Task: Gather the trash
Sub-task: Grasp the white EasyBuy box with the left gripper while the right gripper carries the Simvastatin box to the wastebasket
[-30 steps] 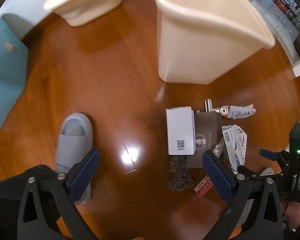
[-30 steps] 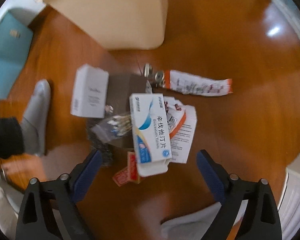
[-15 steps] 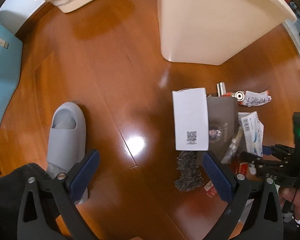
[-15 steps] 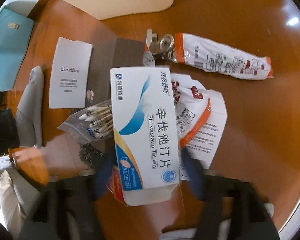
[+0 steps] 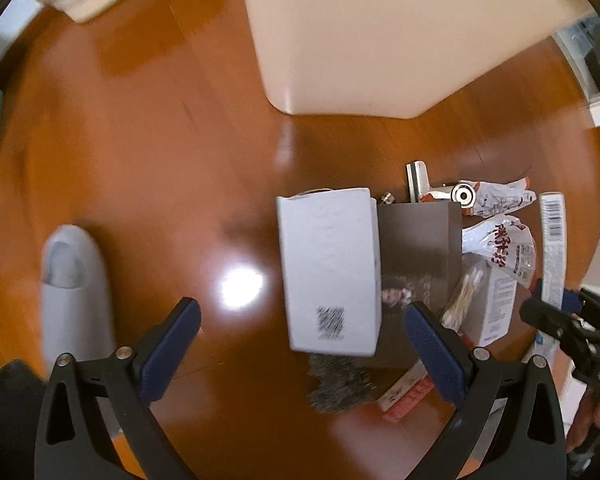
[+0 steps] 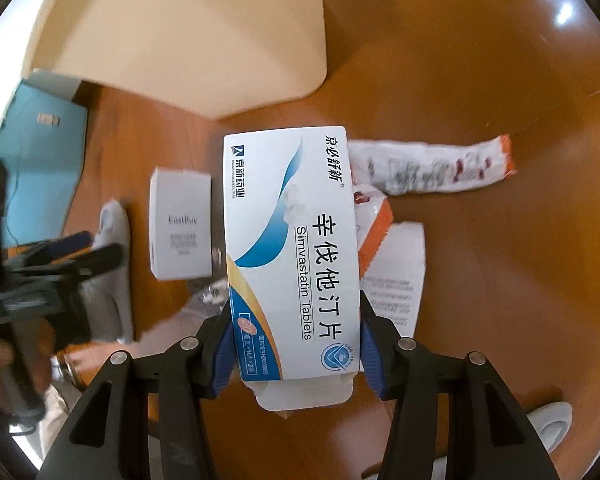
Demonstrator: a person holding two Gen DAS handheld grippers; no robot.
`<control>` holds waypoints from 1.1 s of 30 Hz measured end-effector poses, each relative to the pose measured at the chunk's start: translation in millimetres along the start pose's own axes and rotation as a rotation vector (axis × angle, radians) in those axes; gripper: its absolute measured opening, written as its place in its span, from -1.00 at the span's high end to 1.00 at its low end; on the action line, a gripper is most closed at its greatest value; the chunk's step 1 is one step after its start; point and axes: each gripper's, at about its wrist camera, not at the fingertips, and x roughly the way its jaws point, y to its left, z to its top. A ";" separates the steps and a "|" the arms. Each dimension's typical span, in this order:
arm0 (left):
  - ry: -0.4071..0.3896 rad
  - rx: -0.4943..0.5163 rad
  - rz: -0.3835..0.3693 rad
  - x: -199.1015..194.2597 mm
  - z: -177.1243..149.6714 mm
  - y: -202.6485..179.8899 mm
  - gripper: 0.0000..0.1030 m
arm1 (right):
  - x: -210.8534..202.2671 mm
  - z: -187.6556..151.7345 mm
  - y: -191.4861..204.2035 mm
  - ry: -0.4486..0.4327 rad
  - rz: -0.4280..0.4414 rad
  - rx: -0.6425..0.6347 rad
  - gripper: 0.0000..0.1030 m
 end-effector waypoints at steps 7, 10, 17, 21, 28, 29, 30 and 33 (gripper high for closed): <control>0.088 -0.060 -0.190 37.7 11.9 5.4 0.00 | -2.8 7.2 -4.8 -0.015 0.007 0.013 -0.07; 0.075 -0.018 -0.210 30.7 11.0 -1.0 0.01 | -0.8 -1.0 -0.9 -0.019 0.004 0.017 -0.07; -0.050 -0.039 -0.283 -45.3 -6.1 -3.5 0.01 | -29.3 -3.3 12.3 -0.058 -0.003 0.028 -0.07; -0.183 0.026 -0.339 -121.5 -19.0 -23.0 0.01 | -64.8 -2.2 30.4 -0.083 -0.048 -0.002 -0.07; -0.434 0.042 -0.409 -240.7 48.6 -33.0 0.00 | -162.7 2.2 53.6 -0.208 -0.087 -0.036 -0.07; -0.436 0.026 -0.399 -244.1 67.9 -30.7 0.00 | -173.7 2.1 54.6 -0.226 -0.085 -0.035 -0.07; -0.425 0.013 -0.376 -241.5 87.2 -28.5 0.00 | -187.8 4.0 55.1 -0.250 -0.073 -0.027 -0.07; -0.368 0.016 -0.280 -225.6 124.3 -28.7 0.00 | -214.8 6.6 55.3 -0.324 -0.032 0.003 -0.07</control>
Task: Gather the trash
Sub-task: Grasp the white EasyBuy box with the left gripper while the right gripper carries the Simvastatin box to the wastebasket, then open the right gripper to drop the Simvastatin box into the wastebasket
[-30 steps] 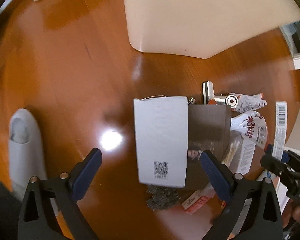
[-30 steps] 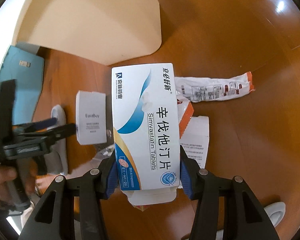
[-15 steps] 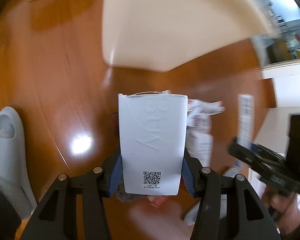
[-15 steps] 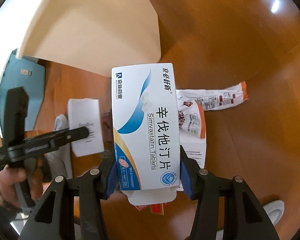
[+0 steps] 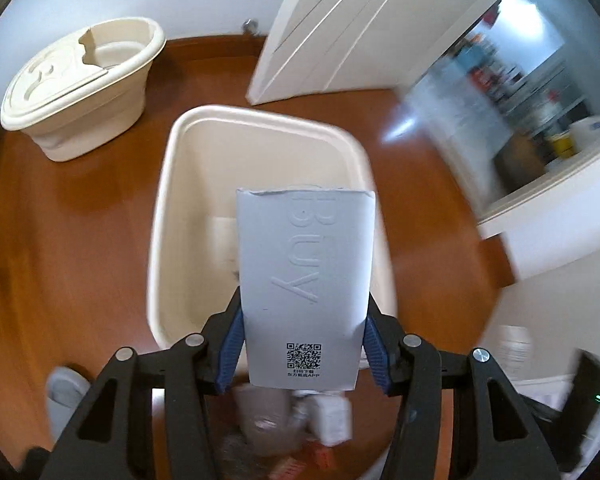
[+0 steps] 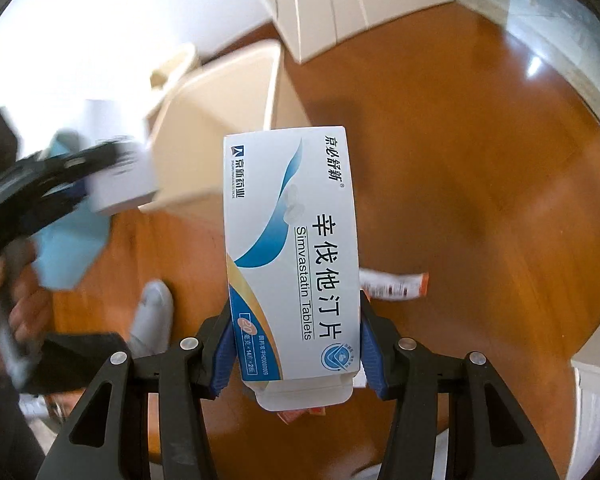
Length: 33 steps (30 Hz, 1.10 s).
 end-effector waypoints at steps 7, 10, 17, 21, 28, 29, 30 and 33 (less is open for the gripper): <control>0.018 -0.081 -0.039 18.6 11.7 19.4 -0.74 | -1.6 27.5 22.8 -0.025 0.054 -0.052 -0.07; -0.011 -0.089 -0.004 12.0 8.5 23.6 -0.74 | 3.6 35.3 33.5 -0.031 0.064 -0.075 -0.07; -0.130 -0.309 -0.001 -43.4 -60.1 81.2 -0.75 | 23.3 55.1 52.8 -0.060 0.040 -0.067 -0.07; -0.087 -0.308 0.103 -34.8 -111.7 90.8 -0.75 | 52.5 87.2 84.7 -0.044 0.034 -0.111 -0.07; 0.040 -0.280 0.137 5.4 -146.7 108.8 -0.75 | 126.0 132.1 115.7 0.098 -0.037 -0.127 -0.29; 0.052 -0.272 0.140 9.2 -149.9 108.6 -0.75 | 129.6 133.1 118.5 0.107 -0.055 -0.147 -0.32; 0.062 -0.265 0.142 13.5 -151.9 107.8 -0.75 | 131.7 134.0 120.7 0.116 -0.076 -0.168 -0.32; 0.081 -0.259 0.143 20.3 -159.1 108.0 -0.75 | 103.6 126.9 114.4 0.061 -0.065 -0.194 -0.32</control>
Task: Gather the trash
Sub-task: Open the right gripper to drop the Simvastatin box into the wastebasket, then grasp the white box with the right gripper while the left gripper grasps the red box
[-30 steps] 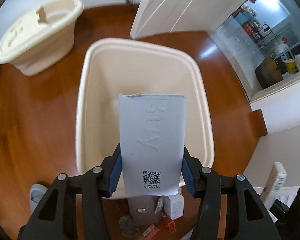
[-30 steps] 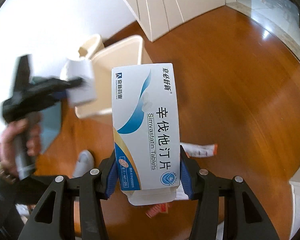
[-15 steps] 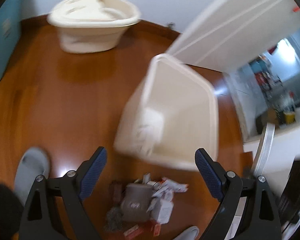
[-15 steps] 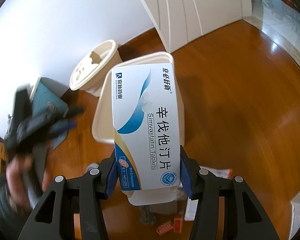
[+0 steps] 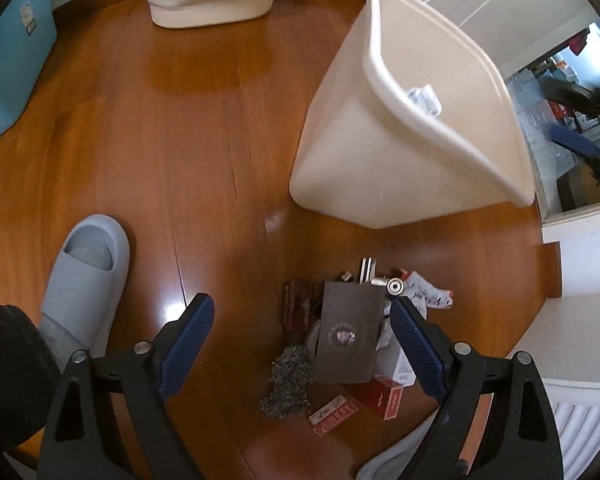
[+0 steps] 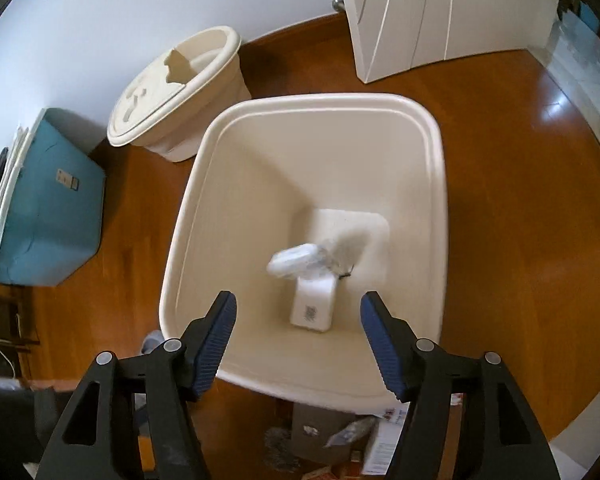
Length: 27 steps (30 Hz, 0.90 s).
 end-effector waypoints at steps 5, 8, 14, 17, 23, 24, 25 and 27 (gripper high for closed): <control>0.036 -0.020 0.026 16.8 -10.3 4.9 -0.75 | -23.5 -80.2 -56.1 -0.025 -0.085 0.033 -0.70; 0.061 -0.020 0.059 28.7 -22.4 8.7 -0.75 | 10.3 -139.3 -100.2 0.107 -0.117 0.133 -0.70; 0.124 -0.013 0.120 54.5 -44.5 14.3 -0.75 | 101.0 -243.8 -137.3 0.401 -0.151 0.190 -0.68; 0.154 0.018 0.130 66.8 -57.6 7.3 -0.75 | 118.5 -254.5 -129.8 0.411 -0.128 0.165 -0.68; 0.195 0.100 0.128 79.7 -82.7 -15.5 -0.75 | 154.6 -252.1 -106.7 0.422 -0.128 0.085 -0.67; 0.197 0.113 0.132 80.8 -85.9 -17.6 -0.75 | 161.1 -251.9 -105.8 0.428 -0.138 0.085 -0.67; 0.198 0.123 0.136 82.2 -88.9 -18.9 -0.75 | 167.6 -252.7 -105.8 0.434 -0.151 0.086 -0.67; 0.209 0.133 0.139 85.9 -94.1 -21.0 -0.75 | 174.1 -255.5 -105.1 0.439 -0.177 0.083 -0.67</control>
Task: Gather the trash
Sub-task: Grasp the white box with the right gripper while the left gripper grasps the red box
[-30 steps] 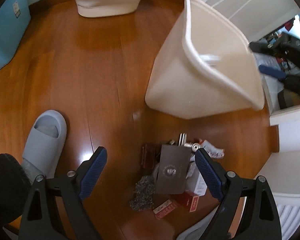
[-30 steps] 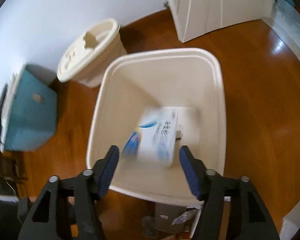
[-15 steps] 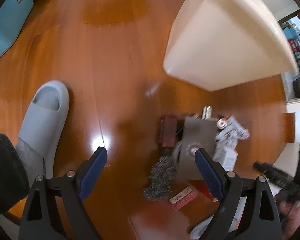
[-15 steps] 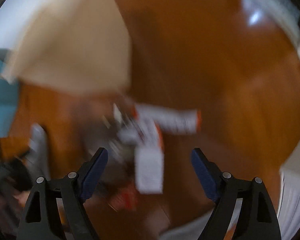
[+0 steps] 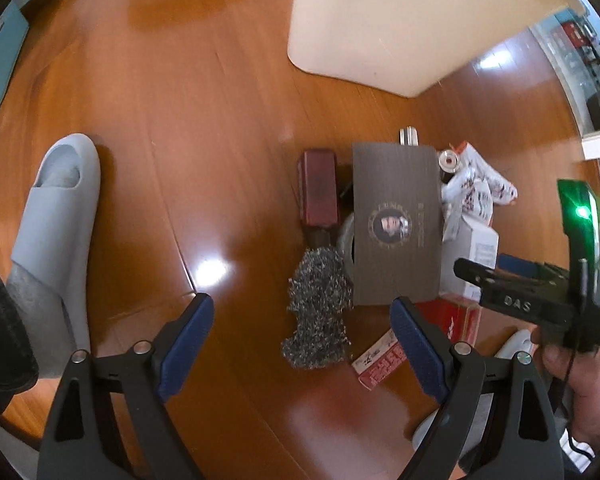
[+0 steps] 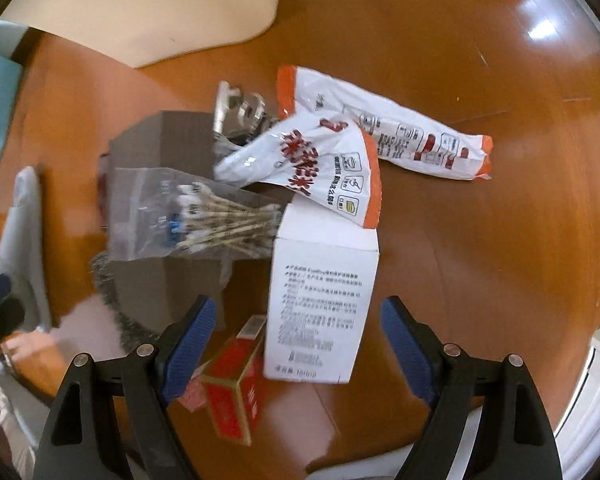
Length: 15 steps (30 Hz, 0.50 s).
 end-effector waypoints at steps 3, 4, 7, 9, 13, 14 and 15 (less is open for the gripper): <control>0.013 0.022 0.002 5.5 -5.8 -8.1 -0.75 | 14.7 -2.1 -2.2 0.035 -0.018 0.006 -0.67; 0.015 0.030 0.001 6.1 -7.7 -10.8 -0.75 | 19.6 -2.8 -4.6 0.047 -0.022 0.014 -0.67; 0.024 0.066 0.000 11.2 -14.3 -26.5 -0.75 | 29.0 -2.1 -16.0 0.041 0.031 0.066 -0.45; 0.028 0.094 0.001 12.6 -20.4 -38.9 -0.75 | 31.0 -1.1 -22.8 0.044 0.081 0.095 -0.07; 0.032 0.137 -0.010 16.3 -34.2 -74.0 -0.75 | 9.5 0.8 -28.3 0.061 0.087 0.044 -0.05; 0.031 0.140 -0.017 16.6 -37.6 -82.8 -0.75 | -2.6 2.4 -30.7 0.071 0.104 0.035 -0.05; 0.030 0.142 -0.026 16.6 -41.6 -93.9 -0.75 | -11.7 3.4 -32.8 0.078 0.124 0.026 -0.06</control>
